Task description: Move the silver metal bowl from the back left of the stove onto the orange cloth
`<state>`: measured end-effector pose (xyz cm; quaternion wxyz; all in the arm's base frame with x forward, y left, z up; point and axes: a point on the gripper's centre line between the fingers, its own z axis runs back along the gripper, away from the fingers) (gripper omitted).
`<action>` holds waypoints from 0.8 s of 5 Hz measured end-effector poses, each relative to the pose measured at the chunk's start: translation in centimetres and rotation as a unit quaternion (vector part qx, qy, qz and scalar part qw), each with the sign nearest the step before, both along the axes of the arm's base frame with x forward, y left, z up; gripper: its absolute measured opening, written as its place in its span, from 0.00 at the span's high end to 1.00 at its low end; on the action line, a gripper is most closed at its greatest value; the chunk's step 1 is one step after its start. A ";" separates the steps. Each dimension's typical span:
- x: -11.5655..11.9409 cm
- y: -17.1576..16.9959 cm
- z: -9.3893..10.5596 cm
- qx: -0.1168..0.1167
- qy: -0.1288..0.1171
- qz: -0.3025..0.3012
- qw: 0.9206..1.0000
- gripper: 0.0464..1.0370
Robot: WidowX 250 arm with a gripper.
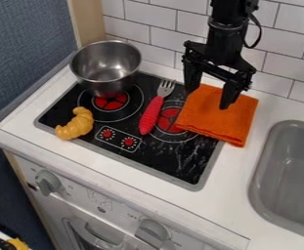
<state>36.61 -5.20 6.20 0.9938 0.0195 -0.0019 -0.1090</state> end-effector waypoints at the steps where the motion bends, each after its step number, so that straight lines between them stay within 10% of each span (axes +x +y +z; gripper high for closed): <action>1: -0.2 -0.1 -1.1 -0.001 0.015 -0.001 1.000 0.04; 4: 0.9 6.6 2.4 -0.034 -0.057 0.024 0.998 0.04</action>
